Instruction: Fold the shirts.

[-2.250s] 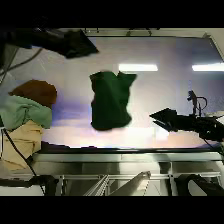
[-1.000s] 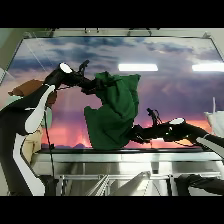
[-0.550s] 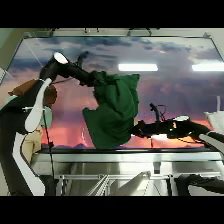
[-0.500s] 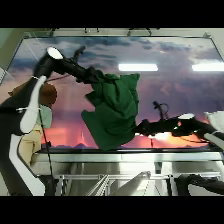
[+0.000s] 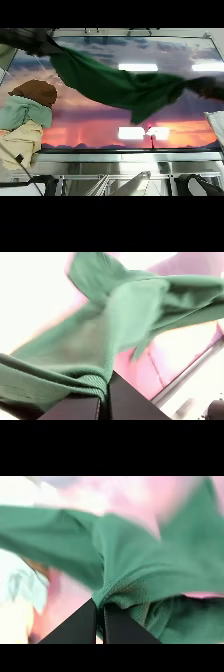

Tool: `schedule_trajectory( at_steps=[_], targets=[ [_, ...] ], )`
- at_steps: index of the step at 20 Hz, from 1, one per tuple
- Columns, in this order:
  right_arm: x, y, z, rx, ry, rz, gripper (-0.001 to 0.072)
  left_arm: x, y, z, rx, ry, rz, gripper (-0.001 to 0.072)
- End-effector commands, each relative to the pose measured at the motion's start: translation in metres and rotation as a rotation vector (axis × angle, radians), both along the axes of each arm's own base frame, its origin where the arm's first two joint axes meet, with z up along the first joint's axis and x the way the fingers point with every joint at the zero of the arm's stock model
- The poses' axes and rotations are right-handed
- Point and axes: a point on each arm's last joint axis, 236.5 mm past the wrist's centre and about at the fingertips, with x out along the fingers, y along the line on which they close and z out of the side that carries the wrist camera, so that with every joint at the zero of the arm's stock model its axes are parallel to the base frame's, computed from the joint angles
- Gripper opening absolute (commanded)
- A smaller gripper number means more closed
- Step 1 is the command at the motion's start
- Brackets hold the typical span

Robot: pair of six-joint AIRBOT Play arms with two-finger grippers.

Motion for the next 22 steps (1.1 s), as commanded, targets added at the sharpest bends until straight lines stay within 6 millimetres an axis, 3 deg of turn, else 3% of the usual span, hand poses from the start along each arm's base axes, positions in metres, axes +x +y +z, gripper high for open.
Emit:
schedule_trajectory(
  at_steps=[1,4,6,7,9,11,15,17,18,19,20,22],
  targets=[
    [-0.045,0.008,0.120,-0.111,-0.334,-0.030,0.0018,-0.068,0.010,0.082,0.033,-0.209,0.023,0.0001],
    [-0.074,0.003,0.199,-0.264,-0.595,-0.156,0.0018,-0.115,0.030,0.143,0.084,-0.452,0.104,0.0019],
    [-0.074,-0.004,0.216,-0.302,-0.644,-0.213,0.0018,-0.132,0.051,0.156,0.124,-0.512,0.188,0.0019],
    [-0.068,-0.007,0.210,-0.296,-0.619,-0.205,0.0018,-0.132,0.058,0.152,0.125,-0.506,0.223,0.0019],
    [-0.045,-0.011,0.181,-0.257,-0.513,-0.145,0.0019,-0.122,0.067,0.116,0.120,-0.414,0.229,0.0019],
    [-0.012,-0.010,0.133,-0.194,-0.362,-0.059,0.0019,-0.106,0.073,0.053,0.092,-0.241,0.212,0.0019],
    [0.054,0.008,-0.010,-0.136,0.003,0.089,0.0019,-0.073,0.085,-0.092,0.011,0.112,0.205,0.0019],
    [0.090,0.005,-0.071,-0.127,0.123,0.063,0.0056,-0.047,0.097,-0.152,-0.005,0.188,0.237,0.0019],
    [0.106,0.000,-0.092,-0.092,0.166,0.038,0.0319,-0.035,0.103,-0.174,-0.008,0.215,0.260,0.0100],
    [0.117,-0.005,-0.104,-0.052,0.198,0.029,0.0475,-0.023,0.112,-0.192,-0.016,0.246,0.287,0.0441],
    [0.121,-0.011,-0.107,-0.023,0.220,0.033,0.0477,-0.015,0.119,-0.202,-0.023,0.274,0.296,0.0720],
    [0.115,-0.037,-0.106,-0.007,0.247,0.018,0.0477,-0.009,0.138,-0.208,-0.037,0.335,0.287,0.0720]
  ],
)
